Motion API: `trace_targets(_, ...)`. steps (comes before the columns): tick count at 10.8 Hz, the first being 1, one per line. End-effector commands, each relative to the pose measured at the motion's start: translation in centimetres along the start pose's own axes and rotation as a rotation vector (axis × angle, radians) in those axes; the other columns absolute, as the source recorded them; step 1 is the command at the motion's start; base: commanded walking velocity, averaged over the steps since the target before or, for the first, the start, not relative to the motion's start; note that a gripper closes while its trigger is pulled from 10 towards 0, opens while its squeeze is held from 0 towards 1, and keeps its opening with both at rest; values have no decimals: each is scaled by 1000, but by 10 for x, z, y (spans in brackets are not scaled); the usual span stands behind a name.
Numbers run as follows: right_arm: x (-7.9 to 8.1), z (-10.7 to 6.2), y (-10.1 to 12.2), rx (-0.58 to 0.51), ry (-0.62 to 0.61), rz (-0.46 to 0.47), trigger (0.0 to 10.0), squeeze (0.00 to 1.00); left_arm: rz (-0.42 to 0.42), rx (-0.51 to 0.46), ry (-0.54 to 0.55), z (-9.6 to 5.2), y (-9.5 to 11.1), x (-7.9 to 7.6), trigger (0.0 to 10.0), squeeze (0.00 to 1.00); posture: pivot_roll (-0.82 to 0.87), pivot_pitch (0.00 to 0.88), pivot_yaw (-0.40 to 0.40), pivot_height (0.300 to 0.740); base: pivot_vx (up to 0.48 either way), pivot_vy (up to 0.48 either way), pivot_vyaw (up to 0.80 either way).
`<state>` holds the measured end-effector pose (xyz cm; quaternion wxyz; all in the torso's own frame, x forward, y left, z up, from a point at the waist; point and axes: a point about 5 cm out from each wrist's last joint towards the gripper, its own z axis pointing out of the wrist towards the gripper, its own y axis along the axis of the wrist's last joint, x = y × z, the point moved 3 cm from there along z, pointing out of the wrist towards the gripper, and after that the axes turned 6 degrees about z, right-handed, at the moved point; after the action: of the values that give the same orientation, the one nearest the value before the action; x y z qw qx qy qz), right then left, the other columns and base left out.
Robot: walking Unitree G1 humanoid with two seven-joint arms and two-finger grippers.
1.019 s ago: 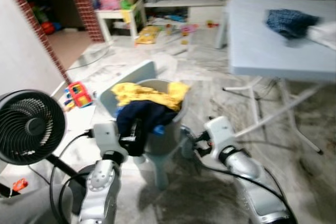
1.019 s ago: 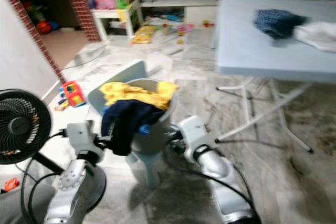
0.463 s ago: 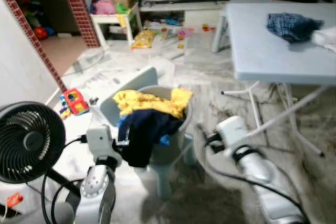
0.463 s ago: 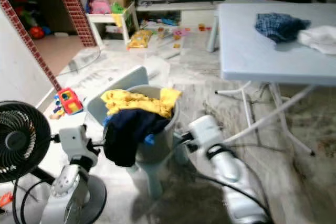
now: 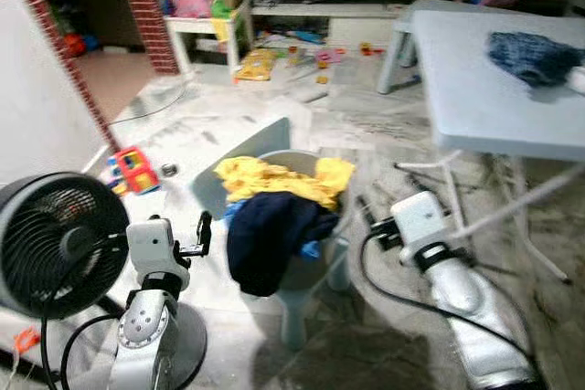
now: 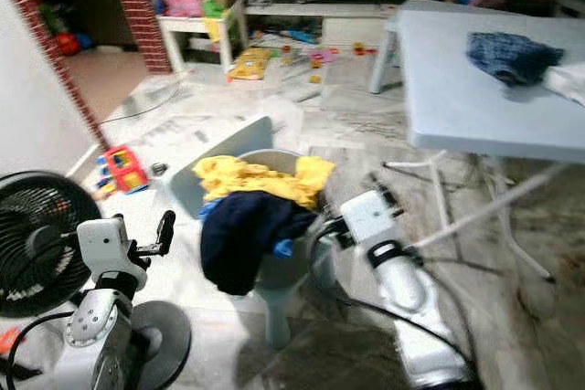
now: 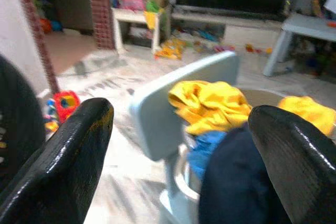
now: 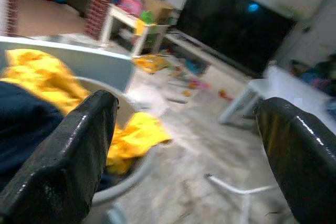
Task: Hang hanger
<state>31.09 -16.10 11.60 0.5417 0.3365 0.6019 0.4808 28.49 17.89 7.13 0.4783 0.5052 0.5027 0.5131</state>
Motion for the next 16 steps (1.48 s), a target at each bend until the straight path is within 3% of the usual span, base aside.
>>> trace_targets(1,-16,0,1,-10,-66,-20,10000,0,19,-33,19,-1,6,2,10000,0,-108,0,5,740,0,0,0)
trace_targets(4,-21,14,9,-37,-32,-52,10000,0,4,-42,64,-4,5,7,10000,0,-97,0,-36,740,0,0,0)
trace_targets(8,-12,23,8,-21,42,-35,10000,0,-15,-95,-7,0,15,-12,10000,0,-90,0,-103,740,0,0,0)
trace_targets(11,18,21,7,-30,170,-6,10000,0,-60,-80,33,-1,12,-7,10000,0,-94,0,-72,740,85,0,0)
trace_targets(16,42,11,-5,22,213,93,10000,0,-58,-50,-36,-7,8,-17,10000,0,-101,0,-21,740,324,0,0)
